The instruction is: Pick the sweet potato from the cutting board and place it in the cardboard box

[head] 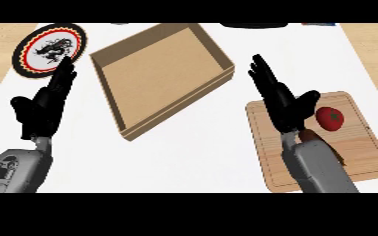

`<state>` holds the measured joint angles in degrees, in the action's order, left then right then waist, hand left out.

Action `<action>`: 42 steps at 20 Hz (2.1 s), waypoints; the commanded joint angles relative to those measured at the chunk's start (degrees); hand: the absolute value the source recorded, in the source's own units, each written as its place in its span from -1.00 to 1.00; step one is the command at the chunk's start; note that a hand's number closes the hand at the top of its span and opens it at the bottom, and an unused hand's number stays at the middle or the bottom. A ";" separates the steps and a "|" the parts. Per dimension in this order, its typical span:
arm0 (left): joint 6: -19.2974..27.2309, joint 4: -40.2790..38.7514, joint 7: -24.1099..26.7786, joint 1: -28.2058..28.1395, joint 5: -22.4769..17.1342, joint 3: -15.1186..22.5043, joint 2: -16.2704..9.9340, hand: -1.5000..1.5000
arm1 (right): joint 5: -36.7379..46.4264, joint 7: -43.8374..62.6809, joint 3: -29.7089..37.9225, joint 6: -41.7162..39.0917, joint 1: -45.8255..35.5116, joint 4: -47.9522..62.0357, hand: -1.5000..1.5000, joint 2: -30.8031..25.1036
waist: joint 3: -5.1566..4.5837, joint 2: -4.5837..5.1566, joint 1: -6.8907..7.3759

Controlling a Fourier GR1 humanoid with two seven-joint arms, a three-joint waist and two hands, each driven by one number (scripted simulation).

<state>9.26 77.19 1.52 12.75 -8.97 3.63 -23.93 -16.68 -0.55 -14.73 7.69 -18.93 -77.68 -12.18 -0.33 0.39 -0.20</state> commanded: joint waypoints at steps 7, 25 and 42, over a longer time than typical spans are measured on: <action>2.36 -3.64 -2.25 -2.74 5.82 -0.37 -5.16 0.00 | 16.81 -8.12 -11.08 -24.48 -8.33 -8.58 -1.00 -23.95 | -1.26 -4.02 4.45; 5.73 -4.14 -1.99 -5.98 9.77 -0.65 -5.56 0.00 | 49.18 -60.64 -20.08 -19.24 -7.84 7.89 -1.00 -50.10 | 0.41 0.13 2.91; 4.46 0.97 -4.72 -9.86 11.49 -3.22 -4.88 0.00 | 79.95 -48.39 -28.10 -19.99 -14.50 14.60 -1.00 -38.05 | 0.34 -0.35 0.98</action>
<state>13.85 75.88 -3.18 5.01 2.03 1.30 -29.08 57.97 -48.64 -43.49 -12.95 -32.65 -67.06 -53.15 0.00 0.06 0.83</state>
